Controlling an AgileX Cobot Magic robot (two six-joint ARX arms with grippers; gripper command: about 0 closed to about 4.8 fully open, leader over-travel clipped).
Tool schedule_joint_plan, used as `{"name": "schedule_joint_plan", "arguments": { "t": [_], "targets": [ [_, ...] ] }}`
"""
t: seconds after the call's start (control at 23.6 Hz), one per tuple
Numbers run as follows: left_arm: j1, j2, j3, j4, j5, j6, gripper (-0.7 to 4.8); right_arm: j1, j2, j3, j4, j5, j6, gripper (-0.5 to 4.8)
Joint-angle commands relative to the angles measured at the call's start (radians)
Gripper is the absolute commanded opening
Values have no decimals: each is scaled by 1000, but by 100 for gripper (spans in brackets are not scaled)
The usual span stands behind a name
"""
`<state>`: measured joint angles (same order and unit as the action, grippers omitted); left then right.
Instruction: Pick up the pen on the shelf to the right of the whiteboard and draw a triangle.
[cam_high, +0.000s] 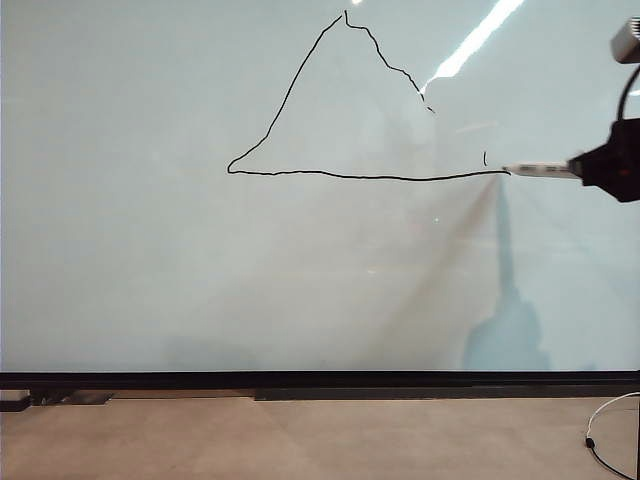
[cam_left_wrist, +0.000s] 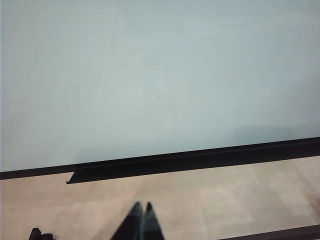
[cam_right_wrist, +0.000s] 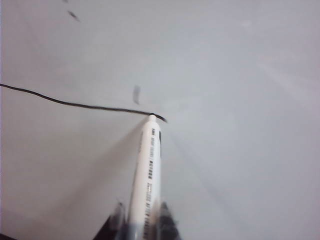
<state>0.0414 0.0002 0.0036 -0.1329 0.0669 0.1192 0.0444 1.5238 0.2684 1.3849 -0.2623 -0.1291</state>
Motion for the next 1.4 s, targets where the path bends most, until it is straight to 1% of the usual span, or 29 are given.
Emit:
{"name": "schedule_joint_plan", "arguments": {
  "t": [0.04, 0.21, 0.47, 0.81, 0.98, 1.06, 1.15, 1.4],
  "targets": [
    [0, 0, 3, 6, 0, 1, -5, -29, -4, -19, 27, -3, 7, -3],
    [0, 0, 3, 6, 0, 1, -5, -42, -4, -40, 29, -37, 10, -3],
    [0, 0, 3, 6, 0, 1, -5, -42, -34, -89, 31, -28, 9, -3],
    [0, 0, 3, 6, 0, 1, -5, -48, -150, -184, 31, -2, 2, -3],
    [0, 0, 3, 6, 0, 1, -5, -85, -234, -237, 31, -1, 4, -3],
    [0, 0, 3, 6, 0, 1, -5, -126, -296, -269, 21, -5, 24, -2],
    [0, 0, 3, 6, 0, 1, -5, -160, -342, -269, 10, -50, 52, -2],
    [0, 0, 3, 6, 0, 1, -5, -219, -406, -269, -3, -78, 63, -3]
  ]
}}
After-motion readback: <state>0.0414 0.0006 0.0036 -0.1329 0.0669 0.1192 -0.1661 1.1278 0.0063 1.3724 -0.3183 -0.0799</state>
